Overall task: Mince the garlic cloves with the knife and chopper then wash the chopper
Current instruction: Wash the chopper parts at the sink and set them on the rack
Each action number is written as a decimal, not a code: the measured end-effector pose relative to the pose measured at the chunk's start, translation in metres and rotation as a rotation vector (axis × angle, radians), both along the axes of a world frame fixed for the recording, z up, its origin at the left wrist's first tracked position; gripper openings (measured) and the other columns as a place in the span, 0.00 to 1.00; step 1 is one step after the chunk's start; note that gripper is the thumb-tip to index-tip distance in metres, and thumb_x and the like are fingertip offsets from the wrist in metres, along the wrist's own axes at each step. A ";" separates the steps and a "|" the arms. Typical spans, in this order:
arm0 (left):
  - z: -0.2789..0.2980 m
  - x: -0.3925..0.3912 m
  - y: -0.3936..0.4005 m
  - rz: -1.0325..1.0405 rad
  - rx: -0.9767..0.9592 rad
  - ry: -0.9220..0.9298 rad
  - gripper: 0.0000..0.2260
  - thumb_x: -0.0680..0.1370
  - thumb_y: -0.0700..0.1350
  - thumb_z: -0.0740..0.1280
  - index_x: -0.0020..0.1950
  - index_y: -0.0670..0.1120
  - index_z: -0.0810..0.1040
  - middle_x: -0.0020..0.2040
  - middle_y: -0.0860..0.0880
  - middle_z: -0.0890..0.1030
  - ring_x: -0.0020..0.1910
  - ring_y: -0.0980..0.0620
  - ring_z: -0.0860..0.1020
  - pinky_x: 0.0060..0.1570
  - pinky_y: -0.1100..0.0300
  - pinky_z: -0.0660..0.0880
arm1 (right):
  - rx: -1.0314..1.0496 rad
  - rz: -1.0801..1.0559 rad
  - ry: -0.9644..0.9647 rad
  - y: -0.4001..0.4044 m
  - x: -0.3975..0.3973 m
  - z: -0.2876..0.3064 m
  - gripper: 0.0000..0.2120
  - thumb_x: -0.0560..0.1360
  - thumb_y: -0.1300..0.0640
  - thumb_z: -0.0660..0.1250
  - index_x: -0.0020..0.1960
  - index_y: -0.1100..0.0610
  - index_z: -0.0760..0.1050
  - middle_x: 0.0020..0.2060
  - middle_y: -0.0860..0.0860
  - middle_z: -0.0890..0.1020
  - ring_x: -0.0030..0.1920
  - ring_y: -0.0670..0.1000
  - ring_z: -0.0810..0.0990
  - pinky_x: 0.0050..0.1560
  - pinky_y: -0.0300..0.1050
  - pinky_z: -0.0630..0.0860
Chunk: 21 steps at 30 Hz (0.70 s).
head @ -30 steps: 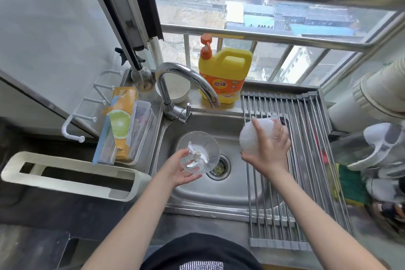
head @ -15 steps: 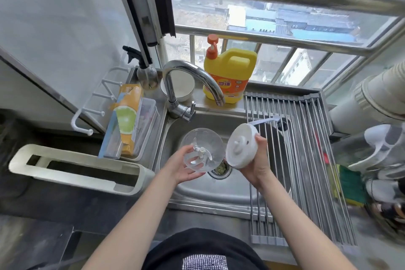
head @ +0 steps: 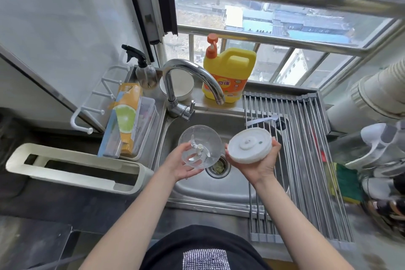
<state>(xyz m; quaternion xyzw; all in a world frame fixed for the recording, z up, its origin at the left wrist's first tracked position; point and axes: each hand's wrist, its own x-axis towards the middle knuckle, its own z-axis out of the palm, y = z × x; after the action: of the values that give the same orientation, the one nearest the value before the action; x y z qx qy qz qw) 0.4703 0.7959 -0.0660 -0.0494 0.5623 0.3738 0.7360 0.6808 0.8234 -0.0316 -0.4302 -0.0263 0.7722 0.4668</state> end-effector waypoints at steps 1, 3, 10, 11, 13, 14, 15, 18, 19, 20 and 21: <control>0.000 0.000 0.000 -0.003 0.000 -0.002 0.22 0.75 0.51 0.70 0.68 0.48 0.73 0.64 0.42 0.76 0.55 0.40 0.80 0.39 0.46 0.80 | 0.053 0.067 -0.238 0.000 -0.002 0.003 0.38 0.57 0.32 0.63 0.60 0.54 0.71 0.53 0.57 0.73 0.52 0.61 0.74 0.54 0.57 0.70; 0.000 0.000 0.000 0.000 -0.003 -0.004 0.22 0.75 0.51 0.70 0.68 0.48 0.73 0.63 0.42 0.76 0.54 0.40 0.80 0.40 0.46 0.80 | 0.254 0.220 -0.766 -0.002 -0.005 0.005 0.43 0.57 0.33 0.63 0.68 0.50 0.66 0.60 0.53 0.71 0.57 0.55 0.74 0.55 0.52 0.72; 0.002 0.000 -0.001 -0.011 -0.016 0.021 0.20 0.75 0.51 0.70 0.65 0.48 0.75 0.62 0.42 0.77 0.55 0.40 0.79 0.42 0.44 0.81 | 0.490 0.351 -1.256 -0.007 -0.011 -0.003 0.46 0.61 0.37 0.71 0.74 0.41 0.55 0.70 0.50 0.62 0.67 0.54 0.66 0.66 0.54 0.68; 0.002 0.000 -0.002 -0.010 -0.015 0.024 0.19 0.75 0.51 0.70 0.65 0.47 0.75 0.62 0.42 0.77 0.54 0.40 0.79 0.43 0.44 0.81 | 0.537 0.359 -1.347 -0.008 -0.010 -0.005 0.47 0.62 0.40 0.75 0.74 0.40 0.54 0.70 0.49 0.59 0.68 0.55 0.62 0.67 0.53 0.65; 0.002 -0.001 -0.002 -0.006 -0.014 0.026 0.19 0.75 0.51 0.69 0.65 0.48 0.75 0.61 0.42 0.77 0.54 0.40 0.79 0.46 0.43 0.80 | 0.712 0.373 -1.511 -0.012 -0.008 -0.007 0.51 0.60 0.43 0.78 0.74 0.37 0.52 0.72 0.49 0.52 0.70 0.56 0.55 0.66 0.56 0.62; 0.002 -0.001 -0.002 -0.001 -0.014 0.027 0.19 0.75 0.51 0.69 0.65 0.48 0.74 0.61 0.42 0.77 0.53 0.40 0.79 0.46 0.43 0.80 | 0.808 0.379 -1.576 -0.014 -0.008 -0.009 0.51 0.59 0.43 0.78 0.73 0.36 0.52 0.72 0.51 0.50 0.71 0.56 0.52 0.65 0.58 0.63; 0.002 -0.002 -0.002 0.005 -0.015 0.029 0.19 0.75 0.51 0.69 0.65 0.48 0.74 0.61 0.42 0.77 0.53 0.40 0.79 0.46 0.43 0.80 | 0.881 0.371 -1.608 -0.015 -0.007 -0.011 0.50 0.59 0.43 0.78 0.73 0.35 0.53 0.72 0.51 0.48 0.71 0.57 0.51 0.65 0.61 0.64; 0.003 -0.001 -0.002 0.004 -0.022 0.052 0.18 0.76 0.50 0.69 0.65 0.48 0.74 0.61 0.42 0.76 0.53 0.40 0.78 0.46 0.43 0.79 | 0.878 0.433 -1.612 -0.016 -0.010 -0.017 0.47 0.59 0.46 0.78 0.69 0.33 0.53 0.71 0.52 0.47 0.71 0.61 0.49 0.62 0.69 0.68; 0.004 -0.001 -0.003 0.002 -0.028 0.063 0.17 0.76 0.50 0.68 0.64 0.48 0.75 0.61 0.42 0.76 0.53 0.40 0.78 0.46 0.43 0.78 | 0.875 0.442 -1.618 -0.016 -0.010 -0.019 0.47 0.59 0.47 0.79 0.68 0.34 0.53 0.71 0.52 0.47 0.71 0.63 0.49 0.61 0.70 0.68; 0.004 0.000 -0.003 0.003 -0.030 0.066 0.17 0.76 0.49 0.68 0.64 0.48 0.75 0.61 0.42 0.76 0.53 0.40 0.78 0.45 0.43 0.78 | 0.898 0.421 -1.625 -0.016 -0.009 -0.020 0.46 0.59 0.47 0.79 0.67 0.35 0.54 0.71 0.52 0.48 0.71 0.64 0.50 0.60 0.70 0.68; 0.005 0.000 -0.003 0.011 -0.027 0.061 0.16 0.77 0.49 0.68 0.63 0.48 0.75 0.61 0.42 0.75 0.53 0.40 0.78 0.45 0.43 0.78 | 0.940 0.381 -1.623 -0.016 -0.008 -0.021 0.46 0.58 0.48 0.79 0.67 0.37 0.55 0.70 0.53 0.48 0.71 0.64 0.51 0.61 0.69 0.68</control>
<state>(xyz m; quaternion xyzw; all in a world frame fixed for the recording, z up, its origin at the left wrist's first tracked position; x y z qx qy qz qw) 0.4699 0.7928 -0.0613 -0.0508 0.5890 0.3715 0.7159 0.6727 0.8078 -0.0530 -0.5915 -0.7185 0.2122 0.2979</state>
